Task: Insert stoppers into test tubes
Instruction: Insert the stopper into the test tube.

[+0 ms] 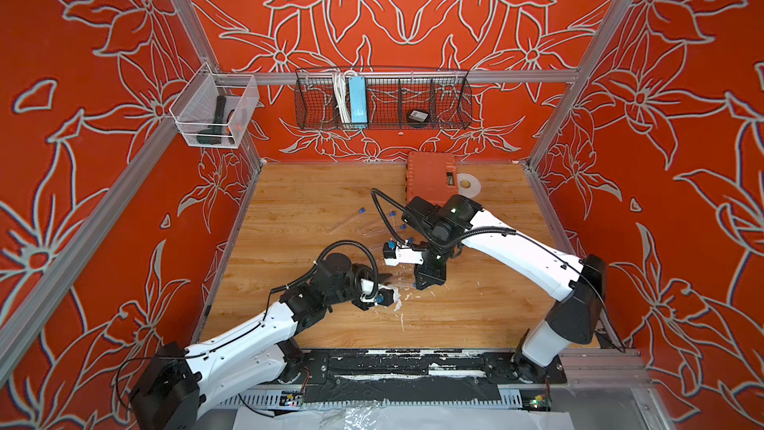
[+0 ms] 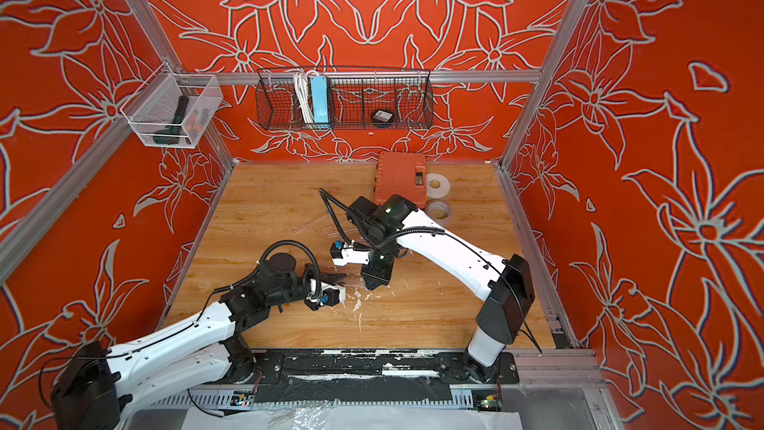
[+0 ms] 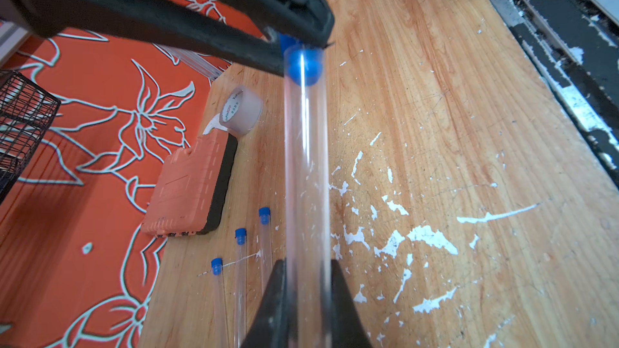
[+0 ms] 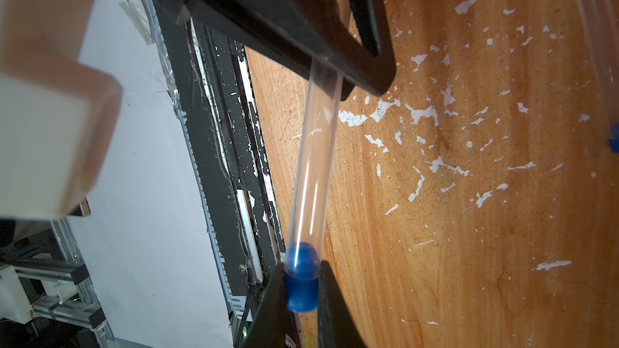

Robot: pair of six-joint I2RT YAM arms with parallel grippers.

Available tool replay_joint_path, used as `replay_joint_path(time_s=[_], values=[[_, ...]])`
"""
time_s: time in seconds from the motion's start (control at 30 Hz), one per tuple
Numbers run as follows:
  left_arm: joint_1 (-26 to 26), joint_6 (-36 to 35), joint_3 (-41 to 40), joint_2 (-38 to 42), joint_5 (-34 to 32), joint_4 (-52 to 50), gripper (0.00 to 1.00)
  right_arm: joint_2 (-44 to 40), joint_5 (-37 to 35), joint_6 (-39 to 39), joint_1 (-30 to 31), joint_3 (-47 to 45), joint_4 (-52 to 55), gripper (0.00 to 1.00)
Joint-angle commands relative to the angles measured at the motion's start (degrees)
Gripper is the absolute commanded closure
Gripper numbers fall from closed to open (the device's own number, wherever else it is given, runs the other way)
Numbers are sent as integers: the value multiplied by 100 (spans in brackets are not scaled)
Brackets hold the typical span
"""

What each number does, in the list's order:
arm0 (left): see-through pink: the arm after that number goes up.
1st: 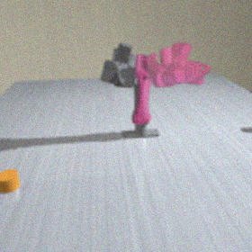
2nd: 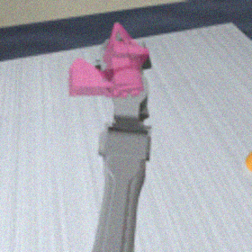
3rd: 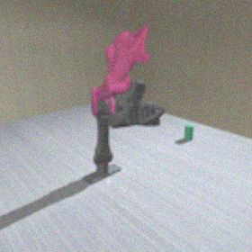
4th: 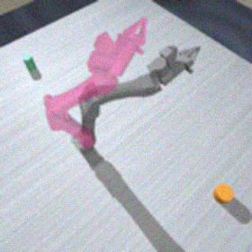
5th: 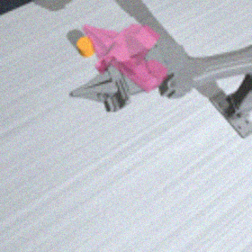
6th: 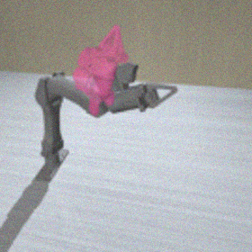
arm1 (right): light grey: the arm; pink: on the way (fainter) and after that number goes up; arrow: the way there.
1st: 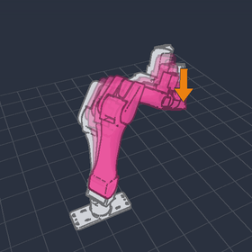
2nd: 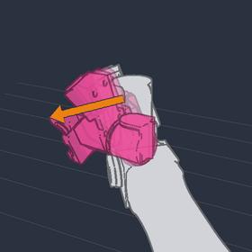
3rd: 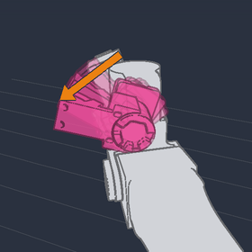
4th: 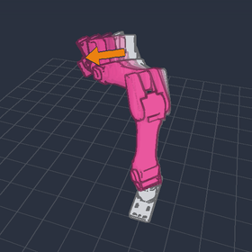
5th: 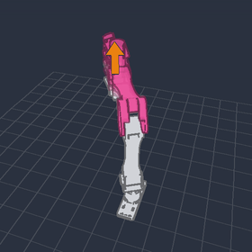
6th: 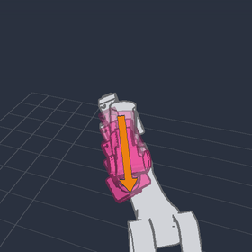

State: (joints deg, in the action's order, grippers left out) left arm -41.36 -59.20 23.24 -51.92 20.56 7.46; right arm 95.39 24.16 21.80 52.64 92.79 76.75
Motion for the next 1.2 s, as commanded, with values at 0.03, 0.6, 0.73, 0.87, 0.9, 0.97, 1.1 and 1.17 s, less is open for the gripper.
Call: replay_joint_path(time_s=[0.03,0.6,0.73,0.87,0.9,0.97,1.1,1.17], values=[[-469,-159,237,103,1264,1857,100,-157,495,25,113,-128,-3711,73],[-328,3342,-919,710,-39,3439,100,-3856,-195,-5823,-1401,-1806,-3624,45],[-319,4250,-861,704,-215,3642,100,-3843,1289,-7757,-1774,-2108,-4487,51],[-311,5035,-831,645,-269,3938,100,-3485,2378,-7930,-1845,-1770,-4590,46],[-311,5163,-815,616,-263,4011,100,-3367,2654,-7987,-1841,-1715,-4684,44],[-311,5347,-793,555,-232,4189,100,-3215,3000,-8184,-1834,-1727,-4893,44],[-311,5539,-711,409,-133,4518,100,-3033,3393,-8316,-1819,-1770,-5158,54],[-311,5589,-658,329,-94,4592,100,-2967,3535,-8373,-1784,-1756,-5289,57]])
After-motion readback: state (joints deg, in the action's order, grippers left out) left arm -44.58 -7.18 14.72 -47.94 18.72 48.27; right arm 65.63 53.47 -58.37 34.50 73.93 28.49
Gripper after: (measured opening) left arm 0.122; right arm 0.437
